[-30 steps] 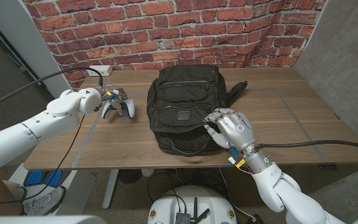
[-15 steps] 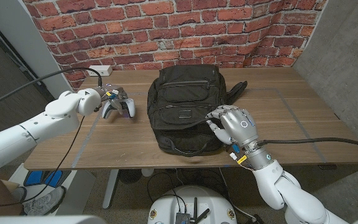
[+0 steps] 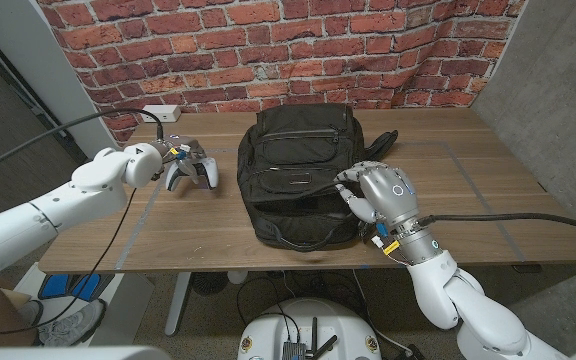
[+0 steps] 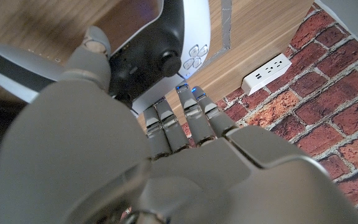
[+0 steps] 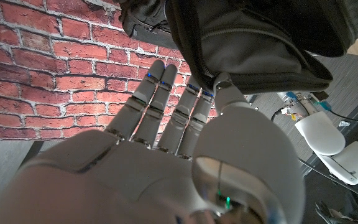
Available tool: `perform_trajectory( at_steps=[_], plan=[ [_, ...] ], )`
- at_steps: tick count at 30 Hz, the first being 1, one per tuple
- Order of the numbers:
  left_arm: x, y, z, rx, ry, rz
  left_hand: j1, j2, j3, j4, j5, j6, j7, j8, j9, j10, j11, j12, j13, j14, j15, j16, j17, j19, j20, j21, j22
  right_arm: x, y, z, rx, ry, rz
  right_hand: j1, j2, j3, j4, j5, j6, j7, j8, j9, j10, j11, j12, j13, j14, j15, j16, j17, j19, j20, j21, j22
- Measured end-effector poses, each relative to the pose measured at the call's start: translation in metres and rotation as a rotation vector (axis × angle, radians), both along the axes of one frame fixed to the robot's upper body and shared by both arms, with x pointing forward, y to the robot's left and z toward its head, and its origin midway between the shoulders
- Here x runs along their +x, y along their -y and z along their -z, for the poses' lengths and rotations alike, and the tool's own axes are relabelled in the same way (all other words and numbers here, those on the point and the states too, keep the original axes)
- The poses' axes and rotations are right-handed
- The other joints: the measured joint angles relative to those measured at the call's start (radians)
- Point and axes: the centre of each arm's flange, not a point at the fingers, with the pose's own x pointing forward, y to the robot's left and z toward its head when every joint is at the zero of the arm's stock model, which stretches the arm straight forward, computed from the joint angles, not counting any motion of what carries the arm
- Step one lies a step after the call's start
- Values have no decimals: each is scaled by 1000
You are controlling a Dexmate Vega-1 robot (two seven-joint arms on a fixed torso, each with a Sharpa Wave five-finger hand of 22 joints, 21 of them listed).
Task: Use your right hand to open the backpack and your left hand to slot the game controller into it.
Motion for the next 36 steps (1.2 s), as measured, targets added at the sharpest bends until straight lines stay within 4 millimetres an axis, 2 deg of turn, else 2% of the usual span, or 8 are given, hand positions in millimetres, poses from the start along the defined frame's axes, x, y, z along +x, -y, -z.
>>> perform_trajectory(
  at_steps=[16, 34, 36],
  plan=[
    [-6, 1, -1, -11, 18, 11, 0, 0, 0, 0, 0, 0, 0, -4, 0, 1, 1, 0, 1, 2, 1, -4, 0, 0, 0, 0, 0, 1, 4, -17, 76, -49, -20, 13, -13, 4, -4, 0, 17, 17, 0, 1, 24, 13, 12, 16, 17, -4, 0, 3, 0, 0, 10, 5],
    [-22, 8, -2, -52, 48, 14, 0, 0, 0, 0, -3, 3, 3, -9, 0, 3, 3, 0, 1, 9, -2, -9, 0, 4, -4, 0, 0, 2, 11, -48, 155, -86, -38, 24, -23, 9, 0, -1, 24, 24, 3, 1, 44, 22, 27, 34, 29, -7, -4, 3, 7, 0, 18, 4],
    [-28, 13, -3, -50, 53, 22, 0, 0, 0, 0, -3, 3, 3, -8, 0, 3, 3, -1, 1, 9, -2, -8, 0, 4, -4, 0, 0, 5, 12, -49, 169, -116, -44, 24, -23, 9, 0, -1, 25, 25, 3, 1, 52, 20, 27, 34, 32, -10, -4, 7, 7, 0, 18, 5]
  ],
)
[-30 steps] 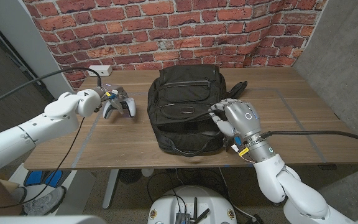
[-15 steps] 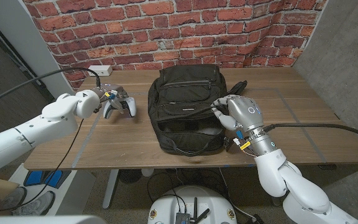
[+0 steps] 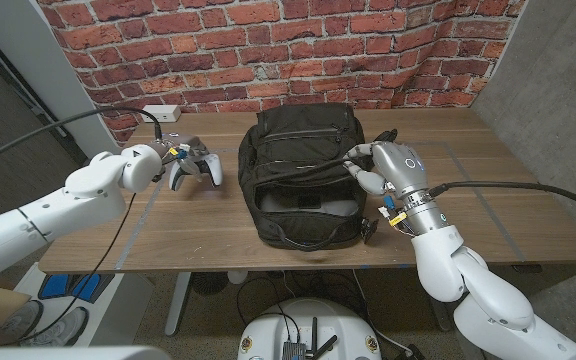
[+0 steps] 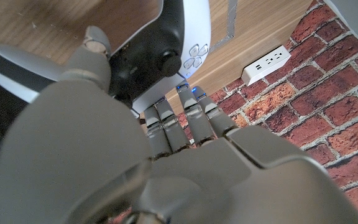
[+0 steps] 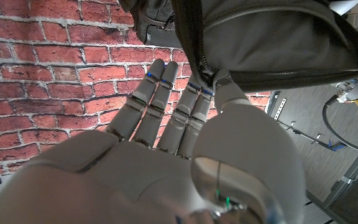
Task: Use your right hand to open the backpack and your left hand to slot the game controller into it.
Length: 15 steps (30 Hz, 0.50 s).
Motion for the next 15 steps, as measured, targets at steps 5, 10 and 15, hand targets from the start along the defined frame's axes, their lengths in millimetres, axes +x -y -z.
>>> perform_trajectory(
  at_steps=[5, 10, 15],
  plan=[
    [-5, 4, 0, -4, 5, -2, 0, 0, 0, 0, 3, 0, 0, 4, 0, 1, 1, -1, 0, 0, 0, 3, 0, 0, 0, 0, 0, 2, 3, -6, 27, -20, -12, 0, 0, 0, 0, 0, 4, 4, 0, 0, 0, 0, 0, 9, 11, 0, 0, 1, 0, 0, 4, 0],
    [-6, 2, -1, -12, 8, -15, 0, 0, 0, 0, 4, 0, 0, 4, 0, 1, 1, -3, 0, 0, 0, 3, 0, 0, 0, 0, 0, 2, 7, -15, 46, -6, -10, 19, 2, 0, 0, -3, 6, 6, -1, 0, 4, -4, 6, 13, 16, -5, 0, 6, 3, -3, 8, 0],
    [-11, 7, -1, -10, 11, -9, 0, 0, 3, -3, 4, 0, 0, 4, 0, 2, 1, -5, 0, 0, 0, 3, 0, 0, 0, 0, 0, 5, 10, -19, 82, -35, -38, 19, 2, 0, 0, 5, 6, 6, -2, 0, 5, -5, 6, 18, 20, -3, 0, 10, 3, -3, 12, 5]
  ],
)
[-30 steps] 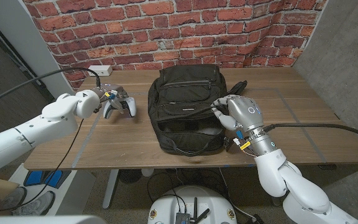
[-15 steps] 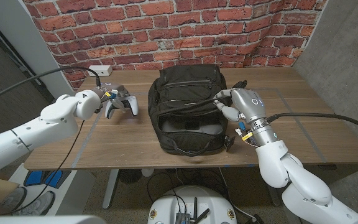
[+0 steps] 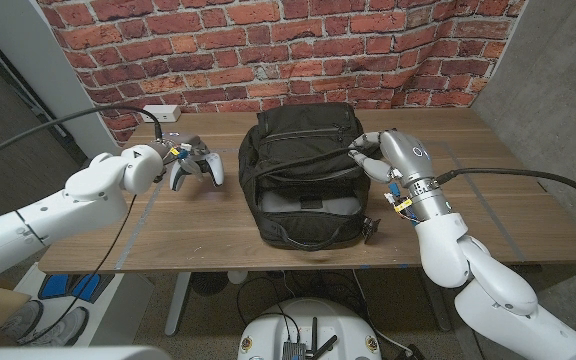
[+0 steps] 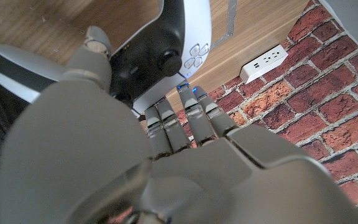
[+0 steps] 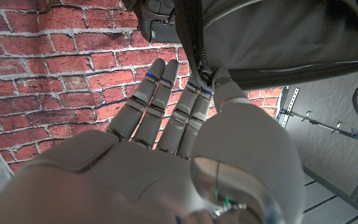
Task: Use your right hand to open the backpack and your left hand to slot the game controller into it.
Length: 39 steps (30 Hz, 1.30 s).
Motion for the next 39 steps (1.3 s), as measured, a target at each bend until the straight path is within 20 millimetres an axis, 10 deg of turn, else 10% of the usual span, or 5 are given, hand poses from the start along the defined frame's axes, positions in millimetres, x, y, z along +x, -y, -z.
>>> perform_trajectory(
  at_steps=[39],
  plan=[
    [-27, 14, 4, -14, 5, -15, 0, 0, 1, -1, 0, 4, 4, -8, 0, 5, 2, -1, 0, 4, 4, -3, 0, 7, 0, 0, 0, 14, 12, -39, 175, -63, -73, 16, -8, -3, -2, 4, 12, 12, -3, 0, 21, 8, 15, 41, 37, -12, 4, 11, 14, -4, 27, 0]
  ],
)
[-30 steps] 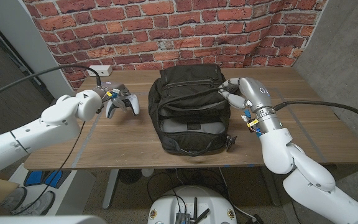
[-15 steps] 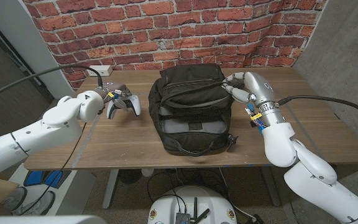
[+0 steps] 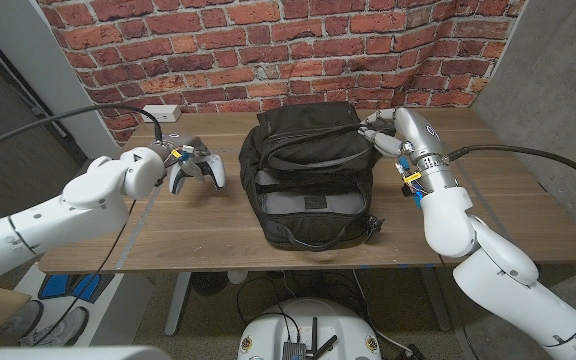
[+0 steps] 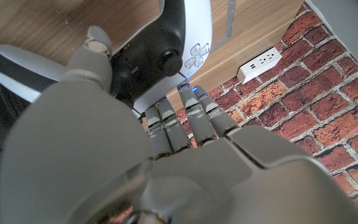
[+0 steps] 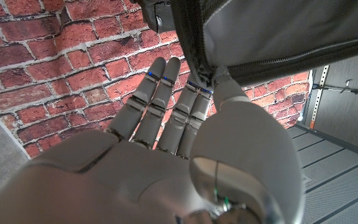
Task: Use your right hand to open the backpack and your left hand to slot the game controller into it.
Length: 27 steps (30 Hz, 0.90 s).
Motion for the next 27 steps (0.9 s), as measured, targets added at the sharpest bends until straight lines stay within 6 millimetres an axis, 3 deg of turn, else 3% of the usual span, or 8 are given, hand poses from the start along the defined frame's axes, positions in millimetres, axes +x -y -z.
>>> perform_trajectory(
  at_steps=[27],
  plan=[
    [-24, 11, 3, -9, 29, 49, 0, 0, 0, 0, -4, 2, 1, 0, 0, 1, 1, -1, 0, 0, 0, 3, 0, 0, 0, 0, 0, 5, -14, -23, 41, -30, 26, 4, -4, -6, 2, 0, 9, 9, -3, 1, 10, 7, 11, 19, 10, 0, 0, 8, 3, 0, 12, 0]
  ],
)
